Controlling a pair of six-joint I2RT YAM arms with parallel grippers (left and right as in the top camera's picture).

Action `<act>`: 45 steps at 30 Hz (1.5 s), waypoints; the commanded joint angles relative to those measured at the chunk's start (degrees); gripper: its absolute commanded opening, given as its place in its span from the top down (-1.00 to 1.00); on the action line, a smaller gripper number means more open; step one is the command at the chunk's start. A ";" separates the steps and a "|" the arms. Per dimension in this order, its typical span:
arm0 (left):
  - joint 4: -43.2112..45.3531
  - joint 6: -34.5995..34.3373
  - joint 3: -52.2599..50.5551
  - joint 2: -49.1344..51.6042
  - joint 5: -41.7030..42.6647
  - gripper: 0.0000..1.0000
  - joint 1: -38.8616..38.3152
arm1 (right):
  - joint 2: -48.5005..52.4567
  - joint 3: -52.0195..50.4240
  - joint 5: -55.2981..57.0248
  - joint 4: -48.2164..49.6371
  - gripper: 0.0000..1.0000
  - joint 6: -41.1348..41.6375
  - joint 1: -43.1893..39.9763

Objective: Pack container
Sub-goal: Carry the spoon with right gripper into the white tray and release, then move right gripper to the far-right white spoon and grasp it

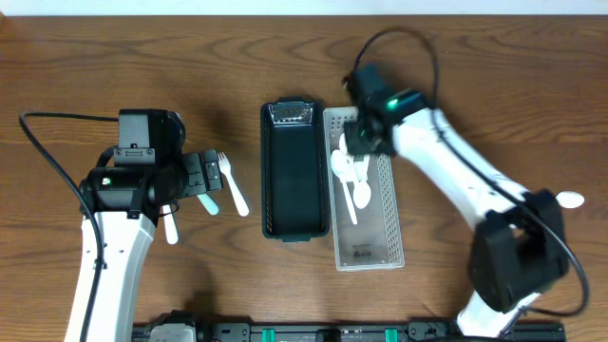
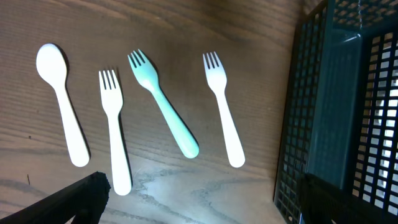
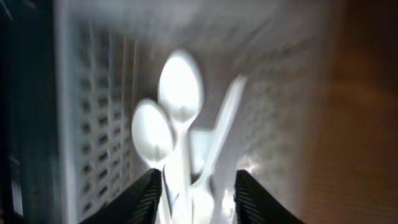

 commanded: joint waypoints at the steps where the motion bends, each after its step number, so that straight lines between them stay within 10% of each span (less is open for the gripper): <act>1: -0.13 -0.28 1.09 0.11 0.17 -0.96 0.02 | -8.17 6.03 4.13 -1.03 0.06 1.33 -7.10; 11: -0.15 -0.28 1.09 0.11 0.17 -0.96 0.02 | -10.71 4.22 2.80 -9.44 -0.48 12.57 -37.42; 20: -0.13 -0.28 1.11 0.11 0.17 -0.96 0.02 | -4.39 -5.51 0.98 -4.94 -0.55 11.13 -54.29; 45: -0.13 -0.31 1.11 0.11 0.17 -0.96 0.02 | 2.38 -25.86 -3.65 18.12 -0.63 6.45 -59.56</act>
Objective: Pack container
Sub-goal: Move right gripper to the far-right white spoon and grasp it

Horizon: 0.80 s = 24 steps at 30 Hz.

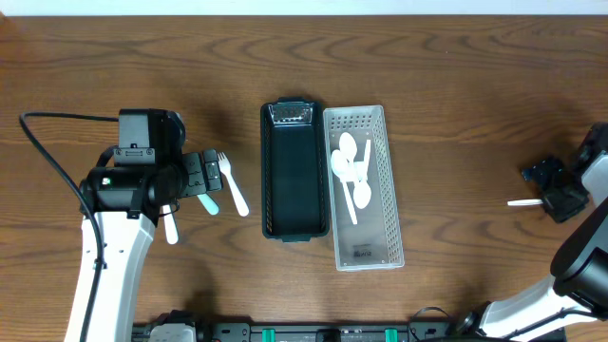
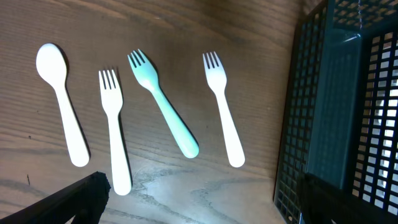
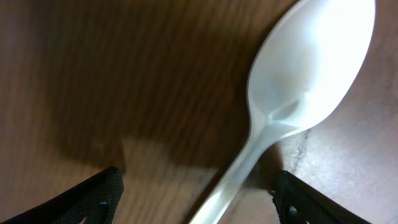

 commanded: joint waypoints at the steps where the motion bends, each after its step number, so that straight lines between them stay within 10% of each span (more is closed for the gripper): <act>1: -0.13 -0.31 1.11 0.11 0.15 -0.96 0.02 | 0.85 -1.73 -0.85 1.05 -0.62 -0.76 -0.17; 24: -0.15 -0.31 1.09 0.11 0.15 -0.96 0.02 | 0.85 -2.80 -0.85 0.72 0.64 -0.72 -0.22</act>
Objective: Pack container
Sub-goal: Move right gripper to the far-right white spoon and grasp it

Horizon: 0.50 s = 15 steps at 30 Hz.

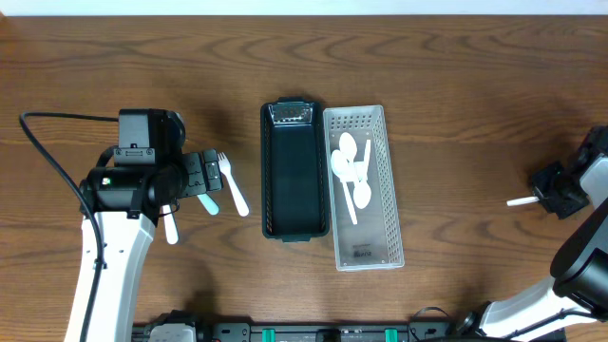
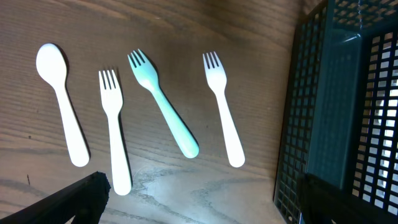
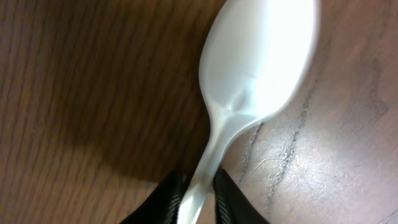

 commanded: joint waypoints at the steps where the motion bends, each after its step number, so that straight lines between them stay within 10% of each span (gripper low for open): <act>1: -0.15 -0.28 1.09 0.11 0.15 -0.96 0.02 | 1.05 -1.77 -1.90 -0.31 0.66 0.00 -0.22; 15: -0.15 -0.28 1.09 0.11 0.17 -0.96 0.02 | 0.57 -1.75 -1.92 -0.92 0.97 -0.83 0.72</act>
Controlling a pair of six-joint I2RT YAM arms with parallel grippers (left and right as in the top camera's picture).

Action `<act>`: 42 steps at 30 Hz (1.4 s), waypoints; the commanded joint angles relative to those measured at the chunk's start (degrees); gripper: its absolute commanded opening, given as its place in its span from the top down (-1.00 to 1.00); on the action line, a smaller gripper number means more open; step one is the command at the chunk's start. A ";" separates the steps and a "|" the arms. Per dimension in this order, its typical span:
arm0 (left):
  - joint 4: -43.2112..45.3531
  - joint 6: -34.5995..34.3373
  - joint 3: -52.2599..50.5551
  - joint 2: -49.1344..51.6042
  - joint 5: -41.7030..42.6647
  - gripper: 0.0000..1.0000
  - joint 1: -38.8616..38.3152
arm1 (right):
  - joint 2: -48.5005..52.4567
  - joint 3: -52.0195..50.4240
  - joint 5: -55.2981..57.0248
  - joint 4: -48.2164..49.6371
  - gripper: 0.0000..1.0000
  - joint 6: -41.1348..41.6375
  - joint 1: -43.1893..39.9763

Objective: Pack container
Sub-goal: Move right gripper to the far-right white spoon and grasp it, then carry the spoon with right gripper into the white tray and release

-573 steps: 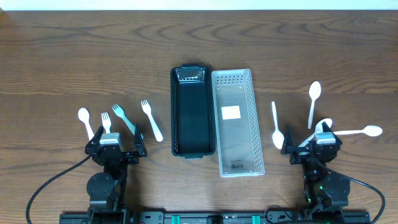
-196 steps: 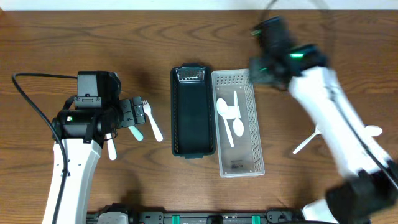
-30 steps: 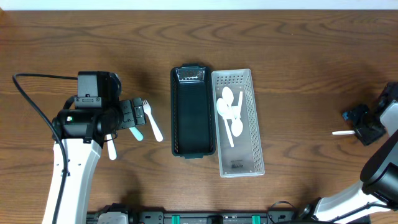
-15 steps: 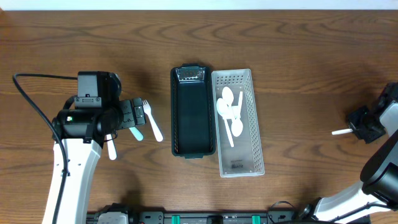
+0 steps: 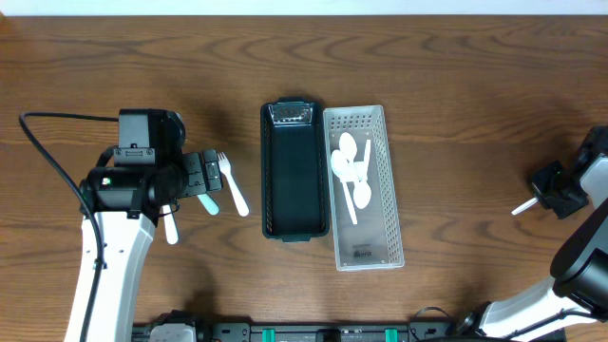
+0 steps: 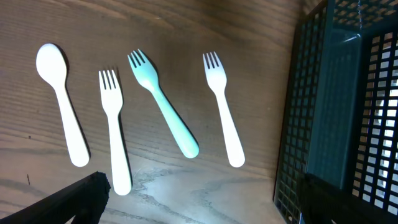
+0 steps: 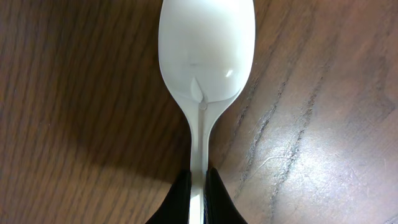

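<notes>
At the table's far right edge my right gripper (image 5: 556, 195) is shut on the handle of a white spoon (image 7: 207, 50), whose bowl points away from the fingers (image 7: 181, 199) over the wood. The handle end (image 5: 522, 206) sticks out to the left. A clear perforated container (image 5: 380, 242) in the middle holds white spoons (image 5: 350, 171). Next to it on the left is a black mesh basket (image 5: 294, 171). My left gripper (image 5: 204, 180) hangs open above a white spoon (image 6: 60, 102), two white forks (image 6: 115, 130) (image 6: 224, 109) and a teal fork (image 6: 163, 102).
The black basket's wall (image 6: 336, 112) stands just right of the left-hand cutlery. Brown wood table (image 5: 456, 114) lies between the containers and the right gripper. A cable (image 5: 47, 152) loops left of the left arm.
The spoon in my right gripper was tilted in the fingers; it now lines up straight with them, and its handle end points down-left in the overhead view. The left arm has not moved.
My right gripper was open over the clear container with the spoons. Then it stood open around a lone white spoon at the table's far right. Then it was shut on that spoon's handle, and it holds it still. The left gripper stayed open over the forks.
</notes>
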 commanded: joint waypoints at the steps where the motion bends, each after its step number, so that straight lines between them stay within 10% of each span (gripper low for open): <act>1: -0.15 -0.31 1.09 0.11 0.15 -0.96 0.02 | 0.28 -1.73 -1.33 -0.81 0.97 -1.25 1.05; 20: -0.13 -0.31 1.09 0.11 0.15 -0.96 0.02 | -23.54 11.15 -1.49 -11.15 0.97 -6.19 39.41; 34: -0.13 -0.31 1.11 0.11 0.15 -0.96 0.02 | -11.10 10.86 -1.29 -11.58 0.95 -0.63 62.23; 42: -0.15 -0.31 1.09 0.11 0.15 -0.96 0.02 | -6.75 10.95 -0.76 -10.88 0.46 -1.18 63.04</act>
